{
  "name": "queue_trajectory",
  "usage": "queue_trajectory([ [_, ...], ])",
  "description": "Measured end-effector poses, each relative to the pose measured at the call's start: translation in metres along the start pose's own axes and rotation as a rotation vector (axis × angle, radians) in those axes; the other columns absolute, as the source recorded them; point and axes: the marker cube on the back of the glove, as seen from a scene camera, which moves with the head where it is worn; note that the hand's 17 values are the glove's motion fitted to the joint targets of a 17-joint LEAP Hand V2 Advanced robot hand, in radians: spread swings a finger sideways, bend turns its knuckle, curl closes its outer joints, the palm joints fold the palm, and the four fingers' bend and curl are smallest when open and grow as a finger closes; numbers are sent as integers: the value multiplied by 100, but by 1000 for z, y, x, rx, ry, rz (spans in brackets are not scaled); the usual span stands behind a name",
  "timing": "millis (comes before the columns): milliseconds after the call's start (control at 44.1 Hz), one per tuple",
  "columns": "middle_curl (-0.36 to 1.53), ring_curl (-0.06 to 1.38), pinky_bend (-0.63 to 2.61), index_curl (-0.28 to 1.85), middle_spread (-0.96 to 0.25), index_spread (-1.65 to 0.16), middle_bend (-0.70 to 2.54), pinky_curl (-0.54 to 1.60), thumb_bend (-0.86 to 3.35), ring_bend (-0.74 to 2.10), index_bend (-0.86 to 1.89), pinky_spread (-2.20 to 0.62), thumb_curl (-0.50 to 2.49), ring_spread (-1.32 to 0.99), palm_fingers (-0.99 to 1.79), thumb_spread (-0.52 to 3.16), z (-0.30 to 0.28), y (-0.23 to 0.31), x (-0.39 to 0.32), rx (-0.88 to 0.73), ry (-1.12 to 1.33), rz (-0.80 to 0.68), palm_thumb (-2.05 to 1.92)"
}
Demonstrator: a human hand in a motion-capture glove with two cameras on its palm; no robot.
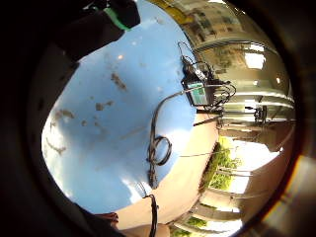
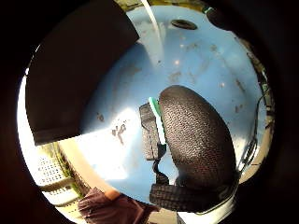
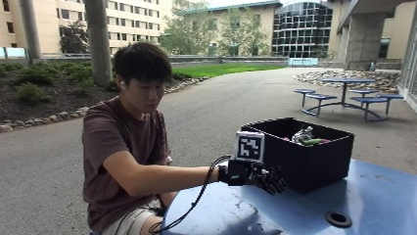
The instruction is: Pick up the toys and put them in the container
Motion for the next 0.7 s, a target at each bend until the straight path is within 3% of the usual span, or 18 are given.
queue_trajectory([
  [91,49,42,71,48,-11,-26,22,34,0,60,18,0,28,-16,11,153,-1,3,-5,-9,-40,-64,2],
  [702,49,42,70,48,-9,-26,22,34,0,61,18,0,28,-16,13,152,1,2,1,-2,-14,-43,4],
])
